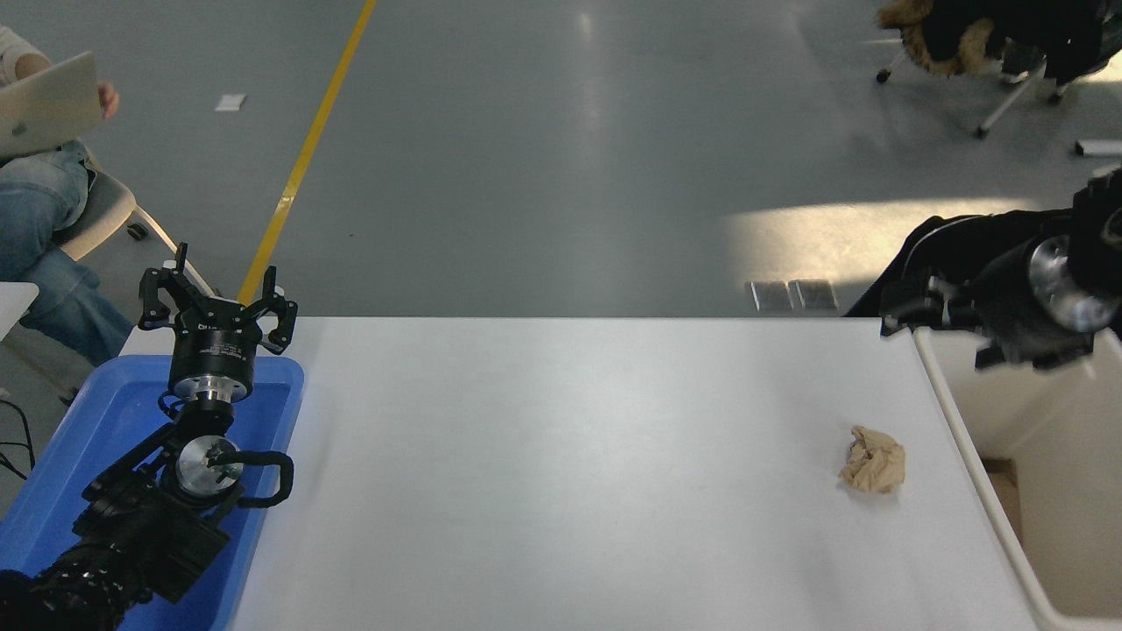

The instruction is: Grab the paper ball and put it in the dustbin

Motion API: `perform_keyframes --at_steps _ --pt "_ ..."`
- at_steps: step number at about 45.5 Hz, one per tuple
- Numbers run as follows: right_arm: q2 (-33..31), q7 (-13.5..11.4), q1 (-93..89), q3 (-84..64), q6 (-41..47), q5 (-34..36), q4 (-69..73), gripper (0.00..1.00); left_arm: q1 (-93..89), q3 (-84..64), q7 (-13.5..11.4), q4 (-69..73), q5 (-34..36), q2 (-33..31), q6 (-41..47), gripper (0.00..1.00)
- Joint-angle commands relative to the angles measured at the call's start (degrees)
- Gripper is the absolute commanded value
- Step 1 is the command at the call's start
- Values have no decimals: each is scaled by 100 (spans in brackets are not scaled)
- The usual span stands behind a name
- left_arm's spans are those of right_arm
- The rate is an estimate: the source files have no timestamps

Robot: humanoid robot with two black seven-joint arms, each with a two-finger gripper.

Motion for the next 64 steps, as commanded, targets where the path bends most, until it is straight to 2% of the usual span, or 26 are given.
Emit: perform_keyframes --at_steps 1,8,17,34,40,47,49,51,54,57,58,64 --pt "288 35 -2032 683 -527 -68 -1484 100 -3 0 0 0 1 0 0 99" --pt "376 44 -2806 1263 -553 -199 -1792 100 -3 0 0 0 1 0 0 99" --pt "815 44 -3738 1641 -720 -560 -2556 100 6 0 0 0 1 0 0 99" --pt "1254 44 -4336 1949 -800 -586 -3303 99 -3 0 0 0 1 0 0 99" --pt "1422 44 -4512 1949 -835 -788 -3611 98 -3 0 0 0 1 0 0 99" --pt "1501 35 -4574 1949 -949 -947 -3743 91 -3 0 0 0 1 0 0 99" --pt "1501 35 -4591 1949 -940 -964 -3744 86 -3 0 0 0 1 0 0 99" --pt "1501 35 -4600 1949 -923 -973 -3735 73 -3 0 0 0 1 0 0 99" --pt "1501 35 -4618 1949 -861 -1113 -3717 45 -3 0 0 0 1 0 0 99" --pt "1510 26 -4626 1949 -800 -1280 -3717 3 -3 0 0 0 1 0 0 99" --pt "1510 26 -4626 1949 -747 -1298 -3717 0 -3 0 0 0 1 0 0 99" --pt "1492 17 -4592 1949 -615 -1290 -3708 0 -3 0 0 0 1 0 0 99"
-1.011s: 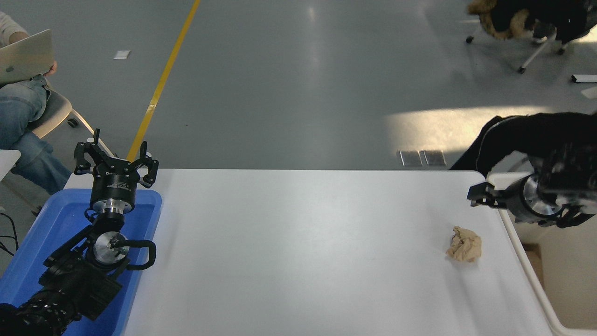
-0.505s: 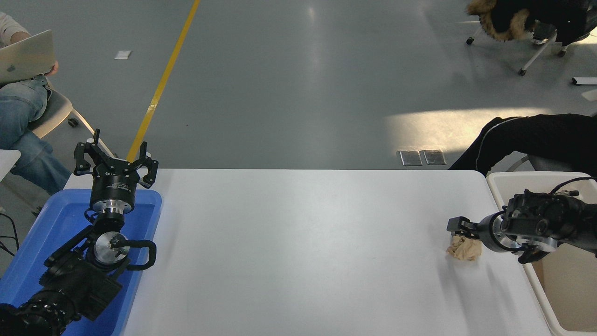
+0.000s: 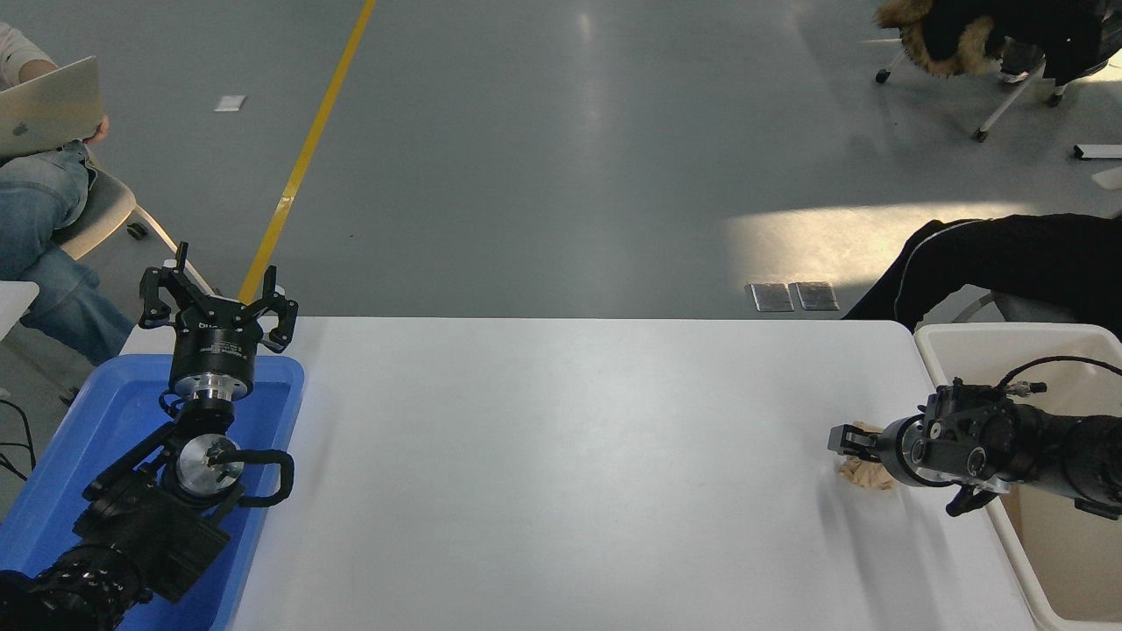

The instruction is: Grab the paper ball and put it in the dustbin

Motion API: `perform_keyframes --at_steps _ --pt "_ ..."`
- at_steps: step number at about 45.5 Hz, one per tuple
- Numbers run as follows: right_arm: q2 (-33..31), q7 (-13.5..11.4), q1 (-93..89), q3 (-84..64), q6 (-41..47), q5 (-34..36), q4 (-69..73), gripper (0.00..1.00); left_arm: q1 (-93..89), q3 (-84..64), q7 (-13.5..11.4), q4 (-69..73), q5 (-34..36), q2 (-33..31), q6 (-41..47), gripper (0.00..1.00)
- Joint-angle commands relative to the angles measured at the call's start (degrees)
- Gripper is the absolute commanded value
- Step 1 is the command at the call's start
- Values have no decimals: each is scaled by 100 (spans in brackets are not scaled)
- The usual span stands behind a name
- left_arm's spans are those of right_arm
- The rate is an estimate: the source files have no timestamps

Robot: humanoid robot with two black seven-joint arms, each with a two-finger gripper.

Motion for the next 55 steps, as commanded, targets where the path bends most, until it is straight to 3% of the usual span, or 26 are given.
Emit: perform_keyframes --at_steps 1,12,33,44,55 --pt "4 -8 -4 8 159 -160 -25 0 0 0 0 0 0 0 0 99" --pt "-163 18 391 17 159 -169 448 0 0 9 0 0 0 0 0 99" --pt "-2246 18 3817 -1063 545 -477 4851 0 9 9 0 0 9 0 0 99" --pt "-2668 36 6085 -1608 1687 -406 5828 0 9 9 0 0 0 0 0 99" --pt "-2677 36 7817 -1705 3155 481 5967 0 9 9 0 0 0 0 0 99"
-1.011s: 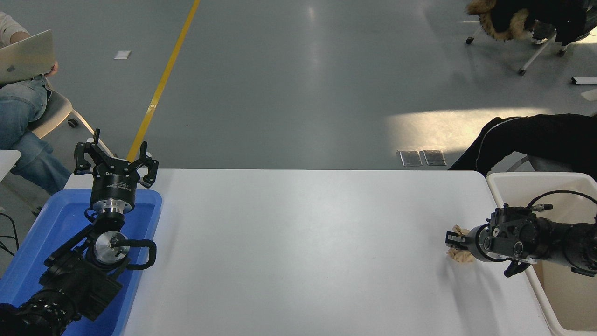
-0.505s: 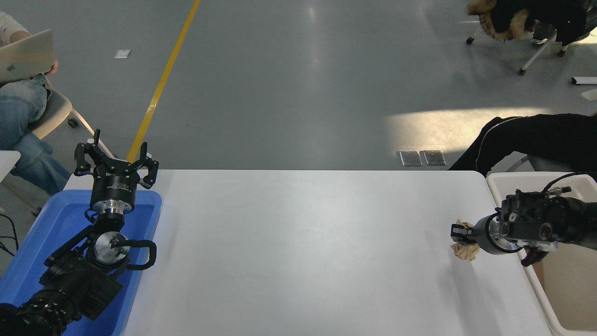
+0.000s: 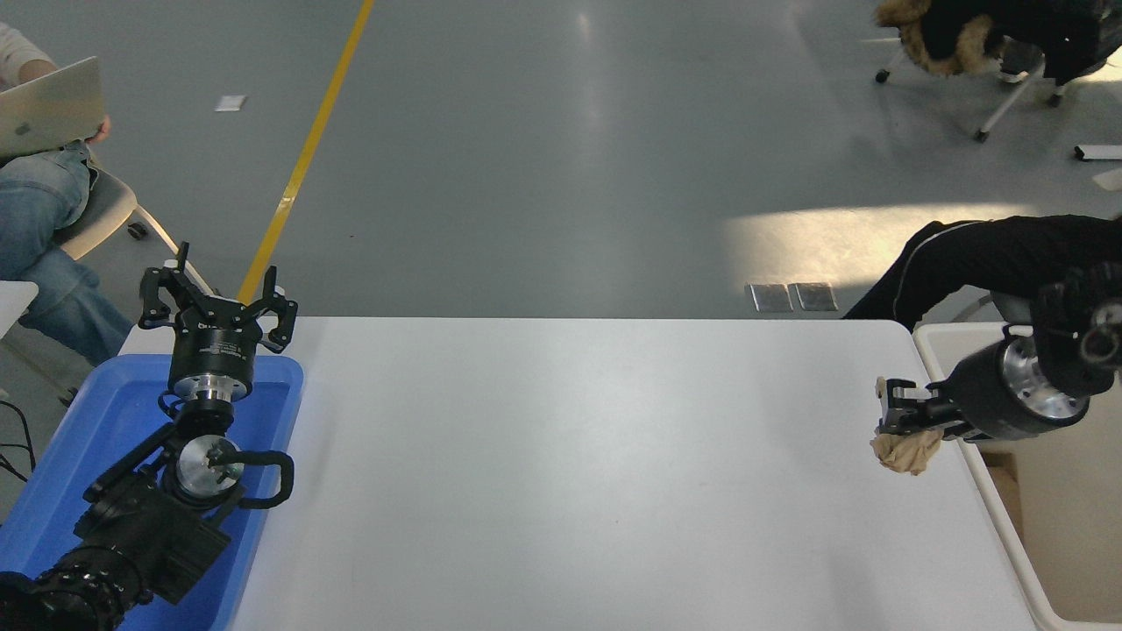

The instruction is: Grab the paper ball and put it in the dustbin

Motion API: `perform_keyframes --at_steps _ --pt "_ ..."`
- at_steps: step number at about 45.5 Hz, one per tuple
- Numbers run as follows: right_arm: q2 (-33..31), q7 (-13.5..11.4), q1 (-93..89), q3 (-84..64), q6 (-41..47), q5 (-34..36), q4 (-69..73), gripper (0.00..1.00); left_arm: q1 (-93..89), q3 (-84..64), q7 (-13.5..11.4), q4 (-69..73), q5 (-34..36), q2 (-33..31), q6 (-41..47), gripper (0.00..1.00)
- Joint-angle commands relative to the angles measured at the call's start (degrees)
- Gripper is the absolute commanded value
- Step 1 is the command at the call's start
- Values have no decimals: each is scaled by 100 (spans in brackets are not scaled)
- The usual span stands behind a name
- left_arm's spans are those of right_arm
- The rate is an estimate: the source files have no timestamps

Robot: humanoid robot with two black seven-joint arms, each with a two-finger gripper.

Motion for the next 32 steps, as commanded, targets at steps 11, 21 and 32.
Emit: perform_keyframes --at_steps 11,21,32 --pt "-94 4 2783 -266 2088 829 452 0 0 -9 0 0 -10 0 0 99" --pt "65 -5 3030 -266 2106 1058 452 0 0 -9 0 0 -1 0 0 99" --pt "30 -49 2240 -432 1781 813 306 0 0 -9 0 0 -1 0 0 99"
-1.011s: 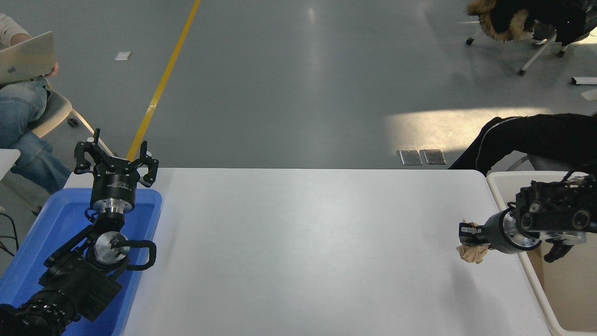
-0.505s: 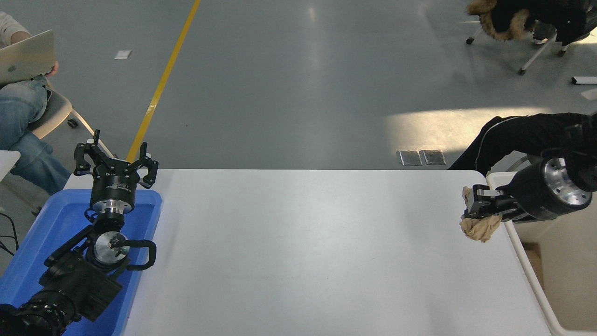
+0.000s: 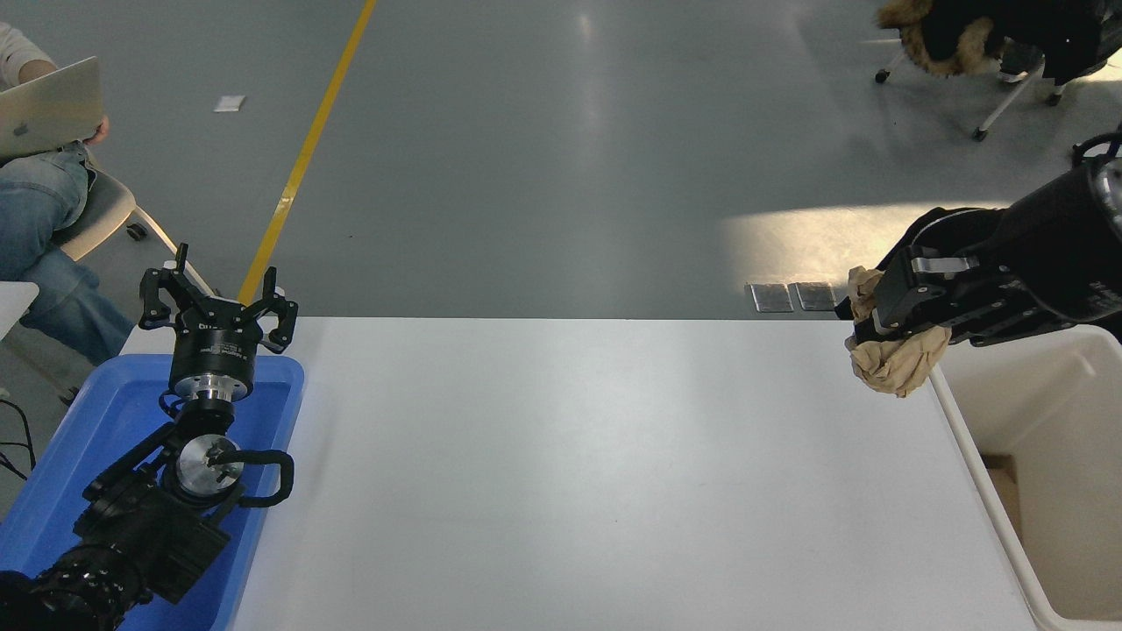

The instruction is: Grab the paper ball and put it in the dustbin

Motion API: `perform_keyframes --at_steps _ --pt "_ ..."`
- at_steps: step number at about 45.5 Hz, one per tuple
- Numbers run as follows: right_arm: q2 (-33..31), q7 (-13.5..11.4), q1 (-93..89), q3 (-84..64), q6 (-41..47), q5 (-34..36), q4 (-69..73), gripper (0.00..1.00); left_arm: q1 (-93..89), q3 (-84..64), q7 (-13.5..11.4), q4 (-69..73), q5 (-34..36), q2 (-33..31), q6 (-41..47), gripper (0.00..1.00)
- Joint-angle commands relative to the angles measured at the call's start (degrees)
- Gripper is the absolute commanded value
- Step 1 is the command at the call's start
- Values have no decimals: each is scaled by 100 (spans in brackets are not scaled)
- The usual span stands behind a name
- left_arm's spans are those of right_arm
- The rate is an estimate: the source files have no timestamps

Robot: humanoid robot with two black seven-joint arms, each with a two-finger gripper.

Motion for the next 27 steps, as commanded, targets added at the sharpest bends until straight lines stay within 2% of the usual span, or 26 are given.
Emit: perform_keyframes --at_steps 1,7,18,27 --pt "1 -31 -609 -172 -300 -214 -201 0 0 -1 0 0 -5 0 0 99" --pt "-26 -40 -1716 -225 -977 -496 -895 0 0 -1 0 0 -5 0 0 99" --pt "18 -40 -3949 -94 -2321 -452 -2441 0 0 -1 0 0 4 0 0 99" --pt "45 -48 -6137 801 -3016 -408 -4163 0 0 -1 0 0 4 0 0 99"
